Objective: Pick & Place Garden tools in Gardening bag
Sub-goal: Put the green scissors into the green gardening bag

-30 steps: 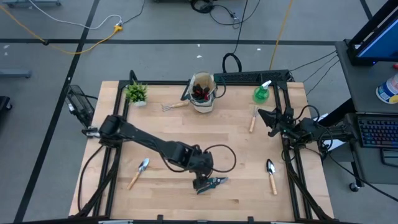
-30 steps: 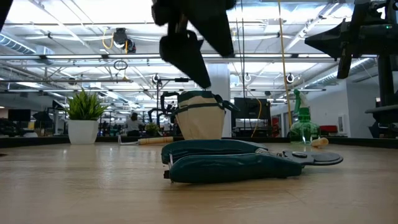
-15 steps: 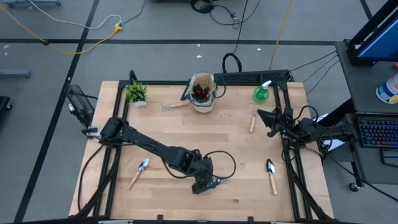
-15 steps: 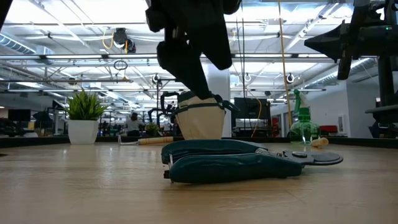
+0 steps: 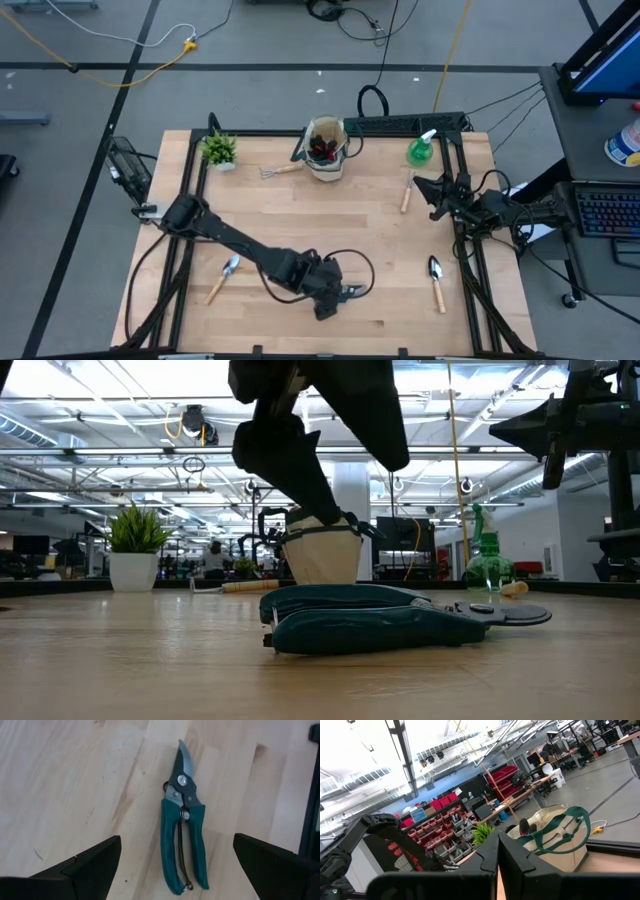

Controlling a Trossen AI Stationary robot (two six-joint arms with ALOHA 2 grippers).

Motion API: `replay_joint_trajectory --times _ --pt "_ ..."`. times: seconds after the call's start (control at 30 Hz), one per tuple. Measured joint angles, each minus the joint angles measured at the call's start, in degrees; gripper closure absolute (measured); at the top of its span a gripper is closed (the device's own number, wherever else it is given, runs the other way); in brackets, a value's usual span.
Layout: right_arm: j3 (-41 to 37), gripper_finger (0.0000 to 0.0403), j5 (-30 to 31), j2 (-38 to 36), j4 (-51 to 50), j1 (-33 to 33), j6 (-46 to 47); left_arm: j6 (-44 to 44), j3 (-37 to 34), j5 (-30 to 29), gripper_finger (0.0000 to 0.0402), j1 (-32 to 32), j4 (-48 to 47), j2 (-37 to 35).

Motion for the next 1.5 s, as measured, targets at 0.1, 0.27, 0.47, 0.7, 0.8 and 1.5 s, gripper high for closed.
replay_joint_trajectory --times 0.1,0.27,0.47,0.7,0.8,1.5 --pt "0.00 0.0403 0.00 -0.02 0.07 0.00 0.01 -1.45 0.00 -0.67 0.0009 -0.29 0.15 0.00" --pt "0.00 0.0403 0.00 0.00 0.04 0.00 0.02 -0.02 0.00 -0.71 0.0009 -0.25 -0.23 0.00" --pt "0.00 0.0403 -0.02 0.00 -0.02 0.00 0.02 3.34 0.00 -0.84 0.0009 -0.25 -0.40 0.00" --pt "0.00 0.0403 -0.02 0.00 -0.25 0.00 0.02 6.16 0.00 -2.24 0.0009 0.06 -0.32 0.79" --pt "0.00 0.0403 -0.04 -0.02 -0.39 0.00 0.04 6.21 -0.02 -2.24 0.0009 0.32 0.52 2.48" --pt "0.00 0.0403 -0.16 0.00 -1.48 0.00 3.08 6.47 0.06 -0.86 0.0009 0.49 -2.29 8.83"
